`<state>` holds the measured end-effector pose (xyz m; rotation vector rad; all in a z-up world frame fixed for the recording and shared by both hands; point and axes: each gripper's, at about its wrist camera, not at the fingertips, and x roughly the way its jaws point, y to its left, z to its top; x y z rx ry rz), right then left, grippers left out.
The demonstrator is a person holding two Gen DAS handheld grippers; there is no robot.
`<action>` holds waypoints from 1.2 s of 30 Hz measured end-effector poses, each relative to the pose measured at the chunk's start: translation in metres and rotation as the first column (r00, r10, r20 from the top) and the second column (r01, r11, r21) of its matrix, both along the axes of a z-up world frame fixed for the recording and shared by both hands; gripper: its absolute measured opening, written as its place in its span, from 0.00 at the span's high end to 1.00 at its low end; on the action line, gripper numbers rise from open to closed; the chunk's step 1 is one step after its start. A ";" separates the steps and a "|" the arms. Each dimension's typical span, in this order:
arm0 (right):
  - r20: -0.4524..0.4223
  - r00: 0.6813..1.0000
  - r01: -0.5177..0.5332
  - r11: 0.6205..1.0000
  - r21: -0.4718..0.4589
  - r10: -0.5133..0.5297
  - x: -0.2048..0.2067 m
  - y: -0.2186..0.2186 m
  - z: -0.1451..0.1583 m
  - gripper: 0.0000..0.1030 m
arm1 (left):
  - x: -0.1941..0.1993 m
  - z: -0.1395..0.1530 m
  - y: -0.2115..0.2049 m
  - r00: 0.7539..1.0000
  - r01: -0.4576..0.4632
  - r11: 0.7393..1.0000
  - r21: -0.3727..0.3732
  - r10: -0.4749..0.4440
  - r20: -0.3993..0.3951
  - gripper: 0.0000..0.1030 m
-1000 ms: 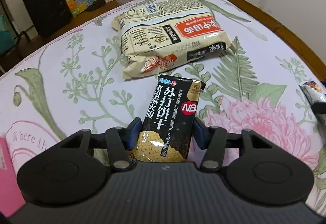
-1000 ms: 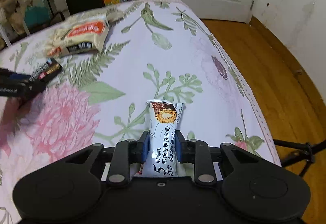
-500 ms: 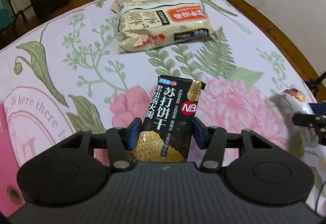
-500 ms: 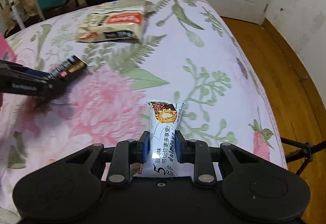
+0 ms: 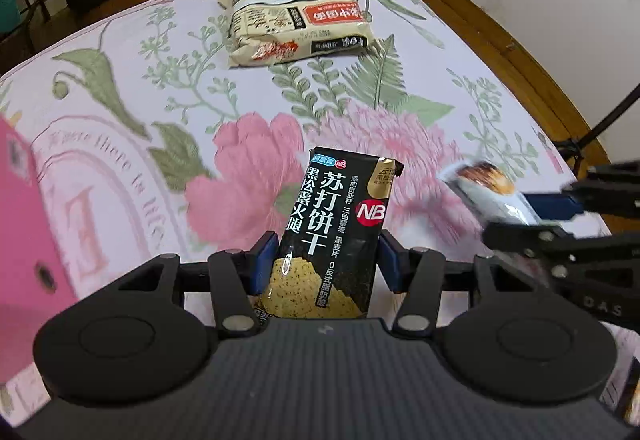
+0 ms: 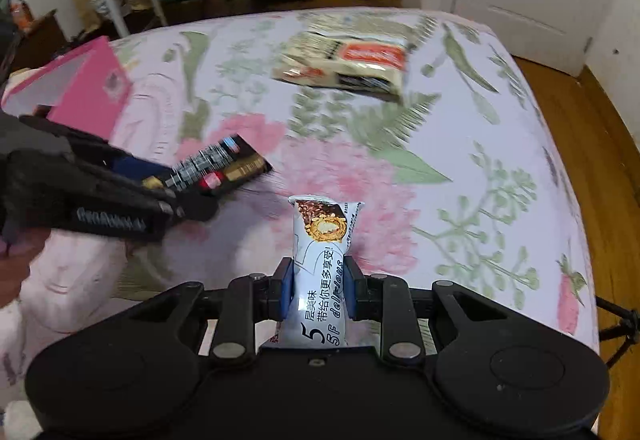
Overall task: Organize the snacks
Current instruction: 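Carry the cracker pack and wafer bar into the pink box and release both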
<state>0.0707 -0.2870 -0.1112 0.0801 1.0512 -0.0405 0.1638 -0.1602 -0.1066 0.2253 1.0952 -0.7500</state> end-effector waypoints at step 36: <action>0.185 0.862 -0.496 0.861 0.116 0.471 0.100 0.198 0.085 0.71 | 0.015 0.083 0.220 0.936 -0.342 0.939 0.035 0.337 0.103 0.50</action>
